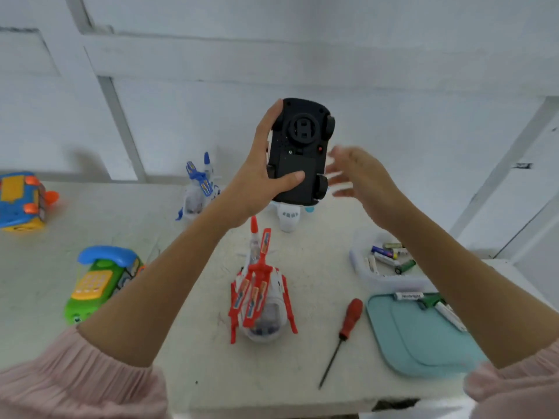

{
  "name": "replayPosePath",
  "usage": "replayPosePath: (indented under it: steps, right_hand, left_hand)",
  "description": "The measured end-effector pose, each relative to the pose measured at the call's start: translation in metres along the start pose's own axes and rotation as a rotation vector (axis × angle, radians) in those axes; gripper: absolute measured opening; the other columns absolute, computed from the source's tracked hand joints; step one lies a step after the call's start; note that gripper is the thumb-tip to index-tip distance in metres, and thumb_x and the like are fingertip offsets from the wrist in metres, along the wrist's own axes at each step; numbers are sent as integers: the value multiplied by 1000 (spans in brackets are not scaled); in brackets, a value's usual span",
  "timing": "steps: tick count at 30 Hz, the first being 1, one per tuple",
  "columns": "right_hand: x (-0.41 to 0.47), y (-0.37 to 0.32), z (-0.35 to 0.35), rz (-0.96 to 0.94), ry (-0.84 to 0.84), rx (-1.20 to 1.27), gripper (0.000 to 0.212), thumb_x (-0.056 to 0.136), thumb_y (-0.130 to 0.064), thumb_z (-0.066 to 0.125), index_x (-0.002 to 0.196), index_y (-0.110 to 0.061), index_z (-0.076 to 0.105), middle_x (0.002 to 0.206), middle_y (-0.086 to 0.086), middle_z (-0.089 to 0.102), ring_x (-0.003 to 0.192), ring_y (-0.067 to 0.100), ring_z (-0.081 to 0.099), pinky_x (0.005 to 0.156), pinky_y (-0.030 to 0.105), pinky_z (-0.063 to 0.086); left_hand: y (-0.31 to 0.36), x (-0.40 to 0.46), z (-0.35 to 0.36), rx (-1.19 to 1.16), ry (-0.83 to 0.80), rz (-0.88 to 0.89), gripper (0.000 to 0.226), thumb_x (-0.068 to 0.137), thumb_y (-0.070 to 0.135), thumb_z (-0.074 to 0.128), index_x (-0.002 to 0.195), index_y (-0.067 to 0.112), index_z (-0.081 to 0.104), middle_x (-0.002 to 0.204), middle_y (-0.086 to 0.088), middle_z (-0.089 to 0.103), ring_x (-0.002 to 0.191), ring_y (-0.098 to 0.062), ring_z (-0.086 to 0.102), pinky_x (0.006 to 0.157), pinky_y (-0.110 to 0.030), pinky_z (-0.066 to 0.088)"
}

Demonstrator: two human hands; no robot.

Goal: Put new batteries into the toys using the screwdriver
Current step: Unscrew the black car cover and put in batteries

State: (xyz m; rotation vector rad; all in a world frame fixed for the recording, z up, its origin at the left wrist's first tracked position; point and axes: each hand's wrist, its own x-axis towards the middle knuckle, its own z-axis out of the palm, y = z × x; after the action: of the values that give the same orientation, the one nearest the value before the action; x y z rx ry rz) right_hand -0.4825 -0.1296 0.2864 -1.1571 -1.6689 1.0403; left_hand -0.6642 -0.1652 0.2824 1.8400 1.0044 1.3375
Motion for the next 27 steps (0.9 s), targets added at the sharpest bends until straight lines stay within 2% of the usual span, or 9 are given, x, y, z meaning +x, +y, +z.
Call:
replayPosePath:
  steps: [2, 5, 9, 11, 14, 19, 22, 25, 27]
  right_hand:
    - [-19, 28, -12, -60, -229, -232, 7, 89, -22, 59, 95, -24, 60, 86, -8, 63, 77, 8, 60, 70, 25, 50]
    - [-46, 59, -22, -67, -727, -596, 18, 82, -16, 68, 98, -24, 68, 94, -11, 66, 80, 1, 59, 71, 10, 45]
    - [-69, 93, -17, -152, -976, -876, 29, 76, -16, 74, 103, -22, 69, 105, -2, 55, 94, 10, 50, 81, 23, 43]
    - [-74, 103, -15, -191, -999, -905, 31, 75, -14, 74, 104, -21, 68, 109, 1, 53, 99, 13, 46, 85, 28, 42]
    - [-78, 112, -14, -280, -977, -978, 29, 76, -16, 72, 103, -22, 68, 110, 0, 53, 97, 11, 39, 81, 28, 38]
    - [-82, 121, -12, -374, -926, -953, 19, 82, -11, 65, 100, -17, 66, 105, 0, 55, 98, 15, 43, 80, 25, 37]
    - [-84, 113, -23, -280, -829, -655, 13, 85, -6, 62, 98, -11, 62, 94, -7, 55, 84, 1, 47, 75, 11, 37]
    - [-84, 100, -46, -210, -663, -334, 12, 87, -2, 60, 93, -12, 57, 90, -8, 65, 84, 2, 59, 82, 17, 47]
    - [-84, 92, -61, -186, -567, -150, 11, 87, 0, 58, 91, -10, 55, 85, -2, 66, 82, 11, 63, 76, 21, 50]
  left_hand:
    - [0, -2, 9, 28, 17, 11, 89, 87, -8, 59, 150, 22, 5, 132, 30, 26, 113, 16, 46, 88, -13, 46]
    - [-1, -6, 22, 55, 53, 11, 89, 86, -10, 58, 150, 23, 5, 134, 29, 26, 117, 15, 44, 93, -17, 47]
    - [-5, -14, 37, 102, 115, -10, 89, 85, -9, 60, 149, 26, 8, 135, 29, 27, 121, 12, 42, 99, -21, 45]
    - [-5, -18, 45, 102, 138, -19, 88, 85, -9, 60, 147, 29, 10, 136, 23, 30, 118, 10, 44, 96, -19, 47]
    - [-3, -23, 55, 105, 163, -27, 85, 86, -8, 60, 142, 35, 13, 138, 18, 31, 117, 9, 45, 95, -19, 48]
    - [-4, -28, 62, 142, 183, -23, 87, 85, -10, 60, 144, 34, 12, 142, 12, 31, 128, -6, 42, 99, -27, 47]
    - [-5, -28, 61, 220, 183, -31, 89, 83, -6, 61, 146, 34, 12, 140, 11, 32, 129, -12, 41, 104, -38, 45]
    - [-5, -26, 59, 295, 168, -37, 89, 80, 3, 59, 148, 35, 12, 140, 1, 32, 128, -19, 39, 104, -47, 43]
    - [-4, -23, 60, 358, 151, -64, 89, 80, 4, 58, 149, 35, 12, 138, -3, 31, 125, -17, 36, 105, -44, 41]
